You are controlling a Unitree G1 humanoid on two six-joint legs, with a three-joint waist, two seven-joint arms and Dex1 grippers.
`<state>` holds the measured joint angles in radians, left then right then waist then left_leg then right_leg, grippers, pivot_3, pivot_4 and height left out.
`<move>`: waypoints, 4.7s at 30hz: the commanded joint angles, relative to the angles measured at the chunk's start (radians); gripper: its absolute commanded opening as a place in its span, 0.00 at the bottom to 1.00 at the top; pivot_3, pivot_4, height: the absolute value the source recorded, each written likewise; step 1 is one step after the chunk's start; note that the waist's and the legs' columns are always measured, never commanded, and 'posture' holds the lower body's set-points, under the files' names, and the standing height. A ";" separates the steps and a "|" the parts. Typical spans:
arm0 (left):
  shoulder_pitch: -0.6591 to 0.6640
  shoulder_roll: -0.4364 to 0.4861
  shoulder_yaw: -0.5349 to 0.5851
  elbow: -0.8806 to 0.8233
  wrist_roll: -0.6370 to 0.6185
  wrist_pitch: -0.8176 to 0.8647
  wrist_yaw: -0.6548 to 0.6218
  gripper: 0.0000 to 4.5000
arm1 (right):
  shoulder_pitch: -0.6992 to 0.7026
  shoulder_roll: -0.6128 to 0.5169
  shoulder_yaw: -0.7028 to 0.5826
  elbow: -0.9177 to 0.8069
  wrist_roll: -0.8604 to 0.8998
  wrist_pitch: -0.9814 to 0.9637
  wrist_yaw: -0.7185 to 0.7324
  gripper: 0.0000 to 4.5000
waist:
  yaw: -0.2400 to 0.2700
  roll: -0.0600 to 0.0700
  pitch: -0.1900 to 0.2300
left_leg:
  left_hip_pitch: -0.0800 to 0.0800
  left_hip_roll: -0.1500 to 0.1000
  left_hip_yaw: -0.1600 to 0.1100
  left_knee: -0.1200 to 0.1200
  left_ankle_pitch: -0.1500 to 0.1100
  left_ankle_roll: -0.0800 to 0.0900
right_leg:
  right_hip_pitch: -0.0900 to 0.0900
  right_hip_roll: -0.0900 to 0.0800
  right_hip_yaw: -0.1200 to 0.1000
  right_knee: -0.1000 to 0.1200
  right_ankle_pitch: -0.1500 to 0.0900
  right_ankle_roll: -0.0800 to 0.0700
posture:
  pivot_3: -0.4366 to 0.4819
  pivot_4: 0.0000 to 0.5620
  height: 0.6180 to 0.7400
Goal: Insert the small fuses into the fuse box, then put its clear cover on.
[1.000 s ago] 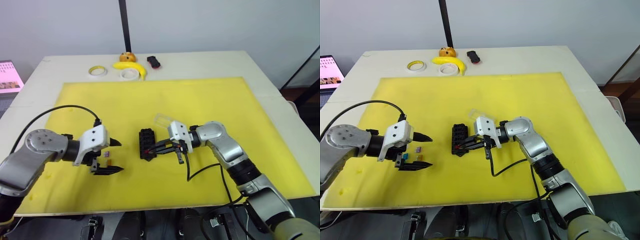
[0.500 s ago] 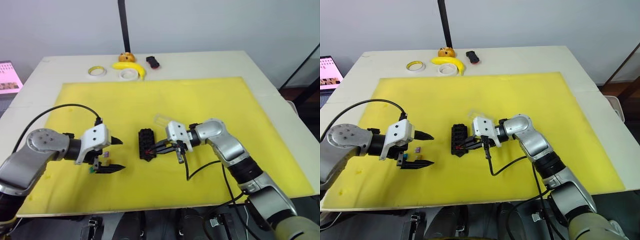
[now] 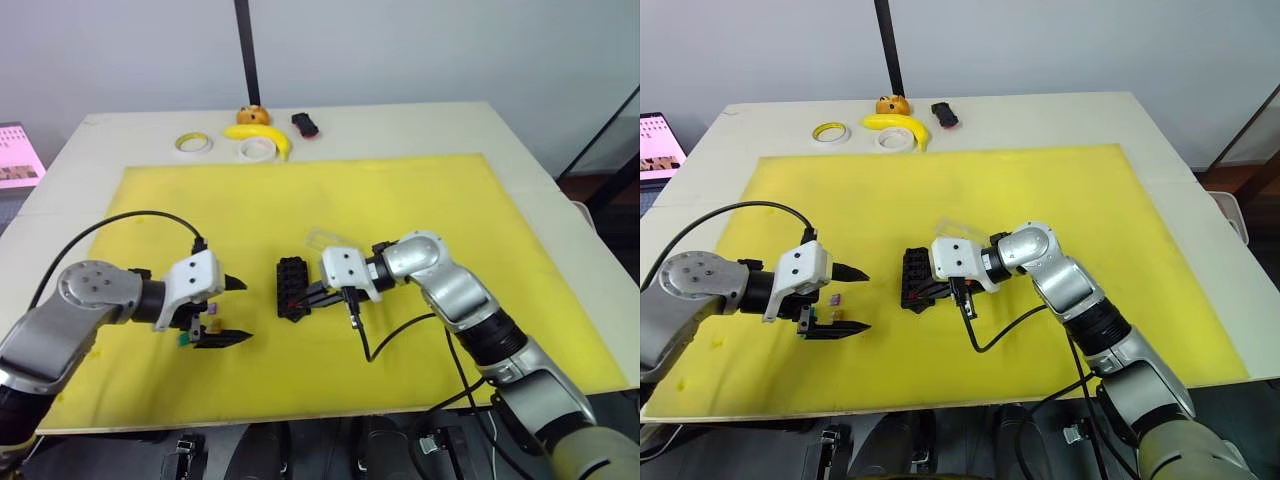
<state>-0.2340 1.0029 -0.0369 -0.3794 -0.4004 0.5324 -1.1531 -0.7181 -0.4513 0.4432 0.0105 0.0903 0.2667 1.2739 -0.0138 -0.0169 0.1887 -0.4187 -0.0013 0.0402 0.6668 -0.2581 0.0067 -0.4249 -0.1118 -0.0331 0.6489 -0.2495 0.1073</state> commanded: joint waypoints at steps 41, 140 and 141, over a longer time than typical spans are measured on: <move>-0.012 -0.053 -0.002 -0.043 -0.001 -0.006 0.052 0.98 | -0.323 -0.083 0.176 -0.205 -0.003 0.595 0.028 0.00 | 0.000 0.000 0.000 | -0.001 -0.001 0.000 0.000 0.000 0.000 | -0.001 0.000 0.000 0.000 0.000 0.000 | 0.48 0.27 1.00; -0.026 -0.055 0.008 -0.029 0.021 0.001 0.091 1.00 | -0.032 0.016 -0.067 -0.034 0.129 0.016 0.038 0.01 | 0.001 0.000 0.000 | 0.000 0.000 0.000 0.000 0.000 0.000 | 0.000 0.000 0.000 -0.001 0.000 0.000 | 0.48 0.27 1.00; -0.025 -0.054 0.010 -0.030 0.020 0.002 0.092 1.00 | -0.028 0.019 -0.065 -0.021 0.126 0.007 0.036 0.01 | 0.001 0.000 0.000 | 0.000 0.000 0.000 0.000 0.000 0.000 | 0.000 0.000 0.000 0.000 0.000 0.000 | 0.48 0.27 1.00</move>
<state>-0.2503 0.9347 -0.0601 -0.3935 -0.3791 0.5361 -1.0643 -0.7385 -0.4434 0.3880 -0.0091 0.2045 0.3053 1.3073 -0.0131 -0.0171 0.1886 -0.4190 -0.0015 0.0398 0.6669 -0.2579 0.0065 -0.4247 -0.1121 -0.0332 0.6485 -0.2494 0.1073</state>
